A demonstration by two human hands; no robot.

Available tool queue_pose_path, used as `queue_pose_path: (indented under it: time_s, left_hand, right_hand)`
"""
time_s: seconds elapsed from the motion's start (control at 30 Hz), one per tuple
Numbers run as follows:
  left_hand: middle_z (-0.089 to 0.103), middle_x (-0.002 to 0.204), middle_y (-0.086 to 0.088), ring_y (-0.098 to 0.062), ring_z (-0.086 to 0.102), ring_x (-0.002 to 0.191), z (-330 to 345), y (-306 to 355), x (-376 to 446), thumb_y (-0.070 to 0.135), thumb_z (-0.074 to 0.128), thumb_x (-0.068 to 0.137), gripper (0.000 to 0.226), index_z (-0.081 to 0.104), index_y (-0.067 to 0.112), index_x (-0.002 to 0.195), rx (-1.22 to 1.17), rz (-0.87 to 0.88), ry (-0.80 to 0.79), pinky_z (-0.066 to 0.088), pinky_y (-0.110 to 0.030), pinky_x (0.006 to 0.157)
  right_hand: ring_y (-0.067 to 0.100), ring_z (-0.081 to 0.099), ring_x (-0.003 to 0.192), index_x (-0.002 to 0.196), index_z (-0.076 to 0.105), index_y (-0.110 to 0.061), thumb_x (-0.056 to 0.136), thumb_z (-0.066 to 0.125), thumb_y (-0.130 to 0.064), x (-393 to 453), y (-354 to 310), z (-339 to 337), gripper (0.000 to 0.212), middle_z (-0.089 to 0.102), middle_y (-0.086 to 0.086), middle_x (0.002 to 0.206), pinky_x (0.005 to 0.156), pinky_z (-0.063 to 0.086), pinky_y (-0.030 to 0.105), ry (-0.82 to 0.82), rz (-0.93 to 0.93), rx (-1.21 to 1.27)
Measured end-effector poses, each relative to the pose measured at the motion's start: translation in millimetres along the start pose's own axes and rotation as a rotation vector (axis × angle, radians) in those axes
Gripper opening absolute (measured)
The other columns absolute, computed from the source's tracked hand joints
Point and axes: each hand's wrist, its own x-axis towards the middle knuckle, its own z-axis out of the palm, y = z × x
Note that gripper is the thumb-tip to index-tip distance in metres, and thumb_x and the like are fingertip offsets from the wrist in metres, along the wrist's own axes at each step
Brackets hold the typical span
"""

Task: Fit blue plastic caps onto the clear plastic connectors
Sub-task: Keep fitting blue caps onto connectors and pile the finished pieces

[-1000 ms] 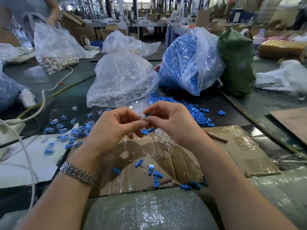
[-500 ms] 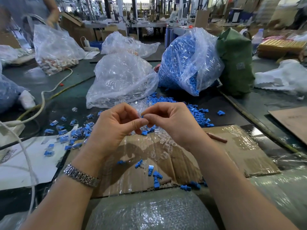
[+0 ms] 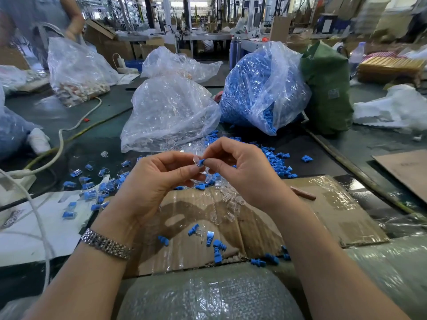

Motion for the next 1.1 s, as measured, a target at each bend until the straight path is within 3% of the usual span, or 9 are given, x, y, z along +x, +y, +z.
queue_pose_path:
  time_s: [0.13,0.37,0.6,0.73,0.8,0.87,0.93,1.0,1.1]
  left_hand:
    - [0.078,0.095,-0.014,-0.026,0.077,0.090,3.9,2.0,-1.3,0.030,0.084,0.059,0.036,0.082,0.018,0.093,0.026,0.000,0.024,0.060,-0.024,0.076]
    - [0.079,0.092,-0.013,-0.025,0.077,0.088,5.7,-1.9,0.9,0.025,0.082,0.061,0.026,0.082,0.019,0.087,0.067,0.005,0.053,0.060,-0.023,0.074]
    - [0.078,0.093,-0.013,-0.025,0.076,0.090,4.7,-6.7,3.1,0.023,0.081,0.066,0.023,0.081,0.019,0.089,0.096,-0.002,0.053,0.060,-0.024,0.075]
    - [0.077,0.099,-0.017,-0.027,0.076,0.094,6.5,-9.5,3.9,0.027,0.085,0.063,0.033,0.081,0.015,0.093,-0.026,-0.053,0.038,0.060,-0.026,0.077]
    - [0.077,0.100,-0.018,-0.028,0.076,0.092,7.5,-11.4,5.4,0.024,0.085,0.062,0.030,0.081,0.015,0.090,-0.078,-0.065,0.063,0.059,-0.024,0.073]
    - [0.076,0.098,-0.019,-0.028,0.076,0.090,7.8,-13.0,7.0,0.018,0.082,0.065,0.023,0.081,0.015,0.088,-0.103,-0.062,0.082,0.059,-0.023,0.071]
    - [0.076,0.099,-0.020,-0.028,0.076,0.088,7.6,-13.9,8.3,0.014,0.081,0.066,0.024,0.080,0.011,0.090,-0.142,-0.065,0.095,0.059,-0.023,0.069]
    - [0.075,0.101,-0.021,-0.028,0.076,0.089,7.1,-13.9,9.0,0.011,0.079,0.070,0.026,0.077,0.006,0.095,-0.171,-0.069,0.103,0.059,-0.023,0.069]
    - [0.076,0.101,-0.020,-0.027,0.076,0.088,7.1,-14.0,9.6,0.009,0.076,0.073,0.022,0.079,0.008,0.095,-0.191,-0.071,0.108,0.059,-0.023,0.069]
  right_hand:
    - [0.004,0.062,0.077,0.095,0.068,-0.015,0.096,0.068,-0.011,-0.9,0.9,2.2,0.003,0.066,-0.009,0.082,0.073,0.049,0.017,-0.009,-0.030,-0.077]
    - [0.014,0.059,0.081,0.094,0.065,-0.014,0.095,0.066,-0.006,-1.1,2.0,4.8,0.008,0.062,-0.008,0.084,0.078,0.053,0.038,-0.023,-0.056,-0.129]
    - [0.009,0.060,0.081,0.098,0.064,-0.017,0.095,0.067,-0.010,-0.7,2.3,2.5,0.008,0.064,-0.008,0.085,0.077,0.053,0.028,-0.066,-0.033,-0.143]
    - [0.004,0.062,0.090,0.106,0.060,-0.024,0.091,0.072,-0.037,1.5,7.0,-16.2,0.023,0.064,-0.011,0.097,0.079,0.050,0.015,0.033,0.133,-0.216]
    - [0.014,0.056,0.108,0.116,0.056,-0.021,0.089,0.071,-0.049,0.1,15.2,-31.0,0.042,0.057,-0.005,0.113,0.094,0.048,0.028,0.073,0.330,-0.566]
    - [0.030,0.047,0.126,0.127,0.051,-0.015,0.085,0.070,-0.060,-4.5,22.0,-40.9,0.065,0.049,0.009,0.131,0.105,0.042,0.048,-0.012,0.627,-0.830]
    - [0.035,0.047,0.122,0.107,0.055,-0.012,0.080,0.071,-0.067,-7.7,26.5,-46.2,0.063,0.052,0.014,0.128,0.101,0.043,0.049,-0.117,0.803,-0.910]
    - [0.032,0.049,0.105,0.076,0.046,-0.014,0.081,0.072,-0.066,-7.9,28.7,-47.8,0.058,0.056,0.014,0.108,0.086,0.045,0.041,-0.168,0.829,-0.887]
    - [0.029,0.044,0.095,0.070,0.043,-0.015,0.084,0.073,-0.055,-9.6,23.9,-47.3,0.052,0.048,0.008,0.089,0.074,0.040,0.036,-0.206,0.792,-0.860]
